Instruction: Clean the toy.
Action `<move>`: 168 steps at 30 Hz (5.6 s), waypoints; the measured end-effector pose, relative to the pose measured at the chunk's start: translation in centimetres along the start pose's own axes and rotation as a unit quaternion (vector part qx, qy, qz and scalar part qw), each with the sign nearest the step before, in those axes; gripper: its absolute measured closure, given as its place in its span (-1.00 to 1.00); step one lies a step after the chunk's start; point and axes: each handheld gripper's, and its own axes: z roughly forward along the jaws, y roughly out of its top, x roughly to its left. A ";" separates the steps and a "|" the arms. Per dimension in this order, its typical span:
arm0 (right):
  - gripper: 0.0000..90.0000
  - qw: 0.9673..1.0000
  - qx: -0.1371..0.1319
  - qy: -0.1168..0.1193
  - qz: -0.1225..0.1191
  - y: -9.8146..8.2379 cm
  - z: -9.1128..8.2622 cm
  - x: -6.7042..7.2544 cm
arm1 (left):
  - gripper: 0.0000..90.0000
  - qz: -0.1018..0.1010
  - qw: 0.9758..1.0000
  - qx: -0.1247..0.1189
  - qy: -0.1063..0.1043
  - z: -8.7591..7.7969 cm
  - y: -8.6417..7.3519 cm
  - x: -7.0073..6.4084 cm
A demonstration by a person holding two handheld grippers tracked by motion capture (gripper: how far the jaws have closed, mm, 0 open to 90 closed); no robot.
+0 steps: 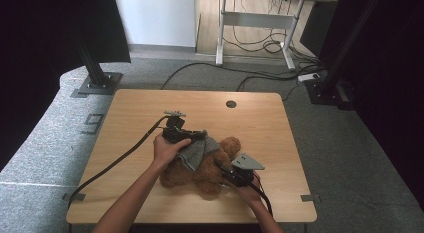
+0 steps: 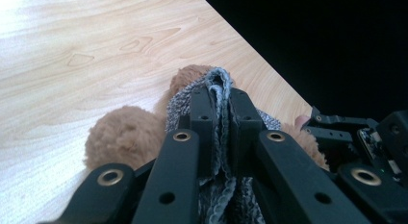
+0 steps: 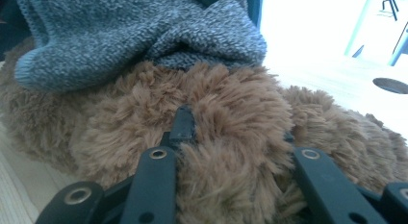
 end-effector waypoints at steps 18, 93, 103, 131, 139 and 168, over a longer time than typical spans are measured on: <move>0.46 0.999 0.005 -0.012 -0.029 0.1 0.3 0.8 | 0.84 0.027 0.994 0.071 0.081 0.3 -0.2 1.5; 0.75 0.968 0.204 0.148 0.010 6.6 9.0 1.2 | 0.83 -0.044 0.995 0.017 0.083 -7.5 -5.9 6.8; 0.85 0.991 0.104 0.083 0.005 8.7 7.6 -0.6 | 0.82 -0.045 0.994 -0.059 0.079 -9.1 -4.0 6.3; 0.84 0.997 0.015 0.074 0.020 2.2 2.7 2.9 | 0.83 -0.020 0.997 -0.053 -0.043 -7.9 -4.2 1.5; 0.84 0.997 0.018 0.062 0.034 2.3 3.2 2.8 | 0.83 -0.002 1.000 -0.019 -0.018 -5.7 -4.9 0.5; 0.84 0.997 -0.002 0.066 0.033 1.0 2.3 4.0 | 0.84 -0.024 0.997 -0.074 -0.030 -8.5 -4.0 1.8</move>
